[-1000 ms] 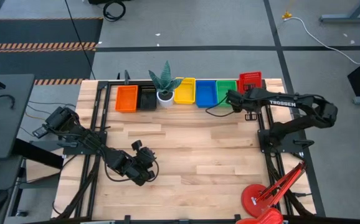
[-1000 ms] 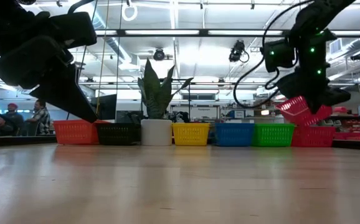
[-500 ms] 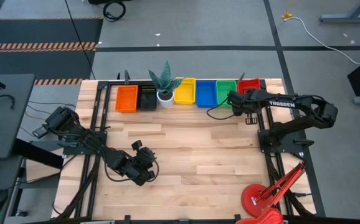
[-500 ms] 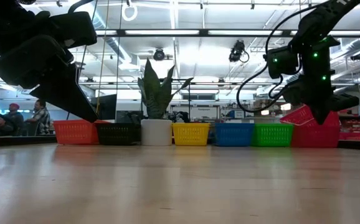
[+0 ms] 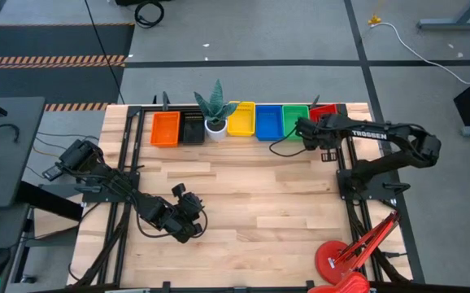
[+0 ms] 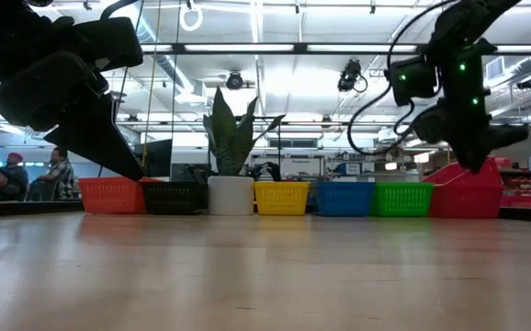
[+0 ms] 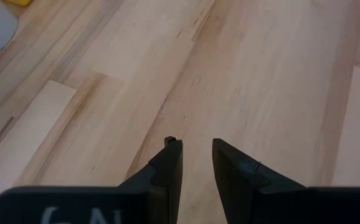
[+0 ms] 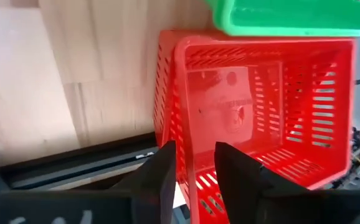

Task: Stack baskets by color
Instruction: Stack the bottom red bin on the top red bin

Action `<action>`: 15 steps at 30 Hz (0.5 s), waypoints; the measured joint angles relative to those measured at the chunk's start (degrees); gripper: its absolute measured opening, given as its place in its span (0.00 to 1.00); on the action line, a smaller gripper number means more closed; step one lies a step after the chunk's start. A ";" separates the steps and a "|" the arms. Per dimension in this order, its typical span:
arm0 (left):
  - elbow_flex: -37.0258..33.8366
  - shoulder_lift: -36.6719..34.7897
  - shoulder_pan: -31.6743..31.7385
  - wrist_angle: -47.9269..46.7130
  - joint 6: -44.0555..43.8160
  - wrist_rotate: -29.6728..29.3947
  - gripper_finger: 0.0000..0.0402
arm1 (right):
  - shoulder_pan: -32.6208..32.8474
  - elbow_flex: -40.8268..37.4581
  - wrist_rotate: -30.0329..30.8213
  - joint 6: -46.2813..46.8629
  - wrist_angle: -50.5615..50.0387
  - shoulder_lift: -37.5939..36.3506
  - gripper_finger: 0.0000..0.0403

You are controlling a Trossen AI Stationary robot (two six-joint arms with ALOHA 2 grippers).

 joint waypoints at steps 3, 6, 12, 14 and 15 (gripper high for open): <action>0.00 0.00 0.00 0.00 0.00 0.00 0.23 | 0.36 2.40 -1.96 2.12 -2.43 0.00 0.28; 0.00 0.00 0.00 0.00 -0.02 0.00 0.23 | 0.30 3.45 -3.15 4.69 -3.65 0.00 0.23; 0.00 0.00 0.00 0.01 -0.02 0.00 0.23 | -2.36 1.72 -5.58 7.16 -3.29 0.14 0.02; 0.00 0.00 0.00 0.02 -0.02 0.00 0.23 | -3.41 0.82 -5.27 7.73 -1.40 0.15 0.03; 0.00 0.00 0.00 0.01 -0.01 0.01 0.23 | -3.90 0.48 -5.40 8.25 -0.10 0.16 0.03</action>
